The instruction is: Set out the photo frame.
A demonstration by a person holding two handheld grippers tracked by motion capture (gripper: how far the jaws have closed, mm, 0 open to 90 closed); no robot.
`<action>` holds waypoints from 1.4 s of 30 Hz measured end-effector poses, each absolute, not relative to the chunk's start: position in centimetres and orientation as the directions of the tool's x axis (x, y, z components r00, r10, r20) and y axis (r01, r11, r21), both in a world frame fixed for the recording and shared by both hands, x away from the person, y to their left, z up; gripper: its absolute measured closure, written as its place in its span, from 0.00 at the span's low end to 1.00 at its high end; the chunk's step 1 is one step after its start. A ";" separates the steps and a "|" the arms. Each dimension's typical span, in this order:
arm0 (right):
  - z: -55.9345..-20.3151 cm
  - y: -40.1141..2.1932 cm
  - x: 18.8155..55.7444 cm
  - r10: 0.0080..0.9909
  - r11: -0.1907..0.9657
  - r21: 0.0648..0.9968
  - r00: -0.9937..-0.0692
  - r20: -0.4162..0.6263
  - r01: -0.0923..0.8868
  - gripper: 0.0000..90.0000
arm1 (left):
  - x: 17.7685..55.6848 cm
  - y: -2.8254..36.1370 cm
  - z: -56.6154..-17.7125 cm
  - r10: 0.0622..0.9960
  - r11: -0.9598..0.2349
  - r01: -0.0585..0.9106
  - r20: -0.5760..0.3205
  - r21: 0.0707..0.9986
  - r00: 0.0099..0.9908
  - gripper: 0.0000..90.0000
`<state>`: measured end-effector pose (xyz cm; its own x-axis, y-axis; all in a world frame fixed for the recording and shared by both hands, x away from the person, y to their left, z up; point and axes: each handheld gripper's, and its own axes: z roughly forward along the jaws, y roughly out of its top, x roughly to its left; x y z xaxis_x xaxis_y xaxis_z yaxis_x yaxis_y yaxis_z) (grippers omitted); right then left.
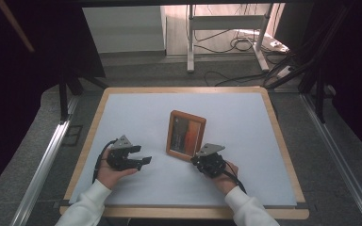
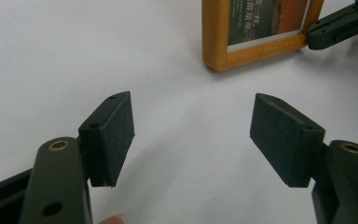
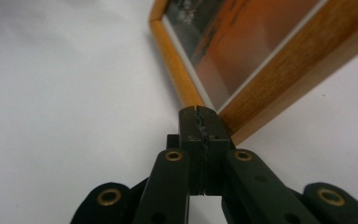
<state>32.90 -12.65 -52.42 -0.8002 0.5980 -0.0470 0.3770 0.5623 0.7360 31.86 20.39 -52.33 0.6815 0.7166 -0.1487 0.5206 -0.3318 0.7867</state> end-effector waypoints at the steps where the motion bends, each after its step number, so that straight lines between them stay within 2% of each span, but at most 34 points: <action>1: -52.4 -12.9 33.0 0.603 0.555 0.739 -0.797 -0.041 0.382 1.00 | 31.9 20.4 -52.3 0.717 -0.333 0.521 -0.147 0.786 0.681 0.33; 16: -52.4 -14.1 33.8 0.633 0.534 0.746 -0.773 -0.040 0.398 1.00 | 31.8 20.3 -52.3 0.715 -0.338 0.519 -0.144 0.785 0.684 0.33; 24: -51.1 -15.1 32.6 0.619 0.490 0.791 -0.785 -0.019 0.367 0.99 | 31.7 20.3 -52.3 0.715 -0.337 0.516 -0.142 0.788 0.685 0.33; 27: -50.6 -16.5 32.1 0.623 0.472 0.802 -0.782 -0.009 0.366 0.95 | 31.7 20.3 -52.2 0.715 -0.336 0.516 -0.143 0.788 0.684 0.33; 29: -50.4 -17.8 31.8 0.633 0.459 0.806 -0.774 -0.002 0.373 0.91 | 31.6 20.3 -52.2 0.715 -0.336 0.515 -0.143 0.788 0.684 0.33; 30: -50.3 -18.5 31.7 0.637 0.448 0.810 -0.771 0.008 0.378 0.86 | 31.6 20.3 -52.2 0.716 -0.336 0.515 -0.142 0.789 0.684 0.33; 33: -50.3 -20.5 31.2 0.663 0.407 0.818 -0.748 0.043 0.407 0.60 | 31.6 20.3 -52.2 0.716 -0.338 0.514 -0.139 0.788 0.684 0.33; 35: -50.4 -21.9 30.8 0.683 0.391 0.820 -0.729 0.047 0.419 0.50 | 31.6 20.2 -52.2 0.716 -0.339 0.515 -0.139 0.787 0.684 0.33; 37: -50.4 -23.1 30.4 0.700 0.381 0.817 -0.712 0.051 0.433 0.44 | 31.6 20.2 -52.3 0.716 -0.342 0.516 -0.138 0.786 0.685 0.33; 42: -50.8 -24.8 30.0 0.730 0.355 0.814 -0.681 0.066 0.460 0.38 | 31.6 20.1 -52.3 0.716 -0.344 0.516 -0.137 0.785 0.685 0.33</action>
<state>29.96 -24.82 -50.79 -0.6807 0.7296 0.0660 0.4596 0.3551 0.8140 31.61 20.10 -52.27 0.6851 0.7155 -0.1366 0.5157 -0.3440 0.7847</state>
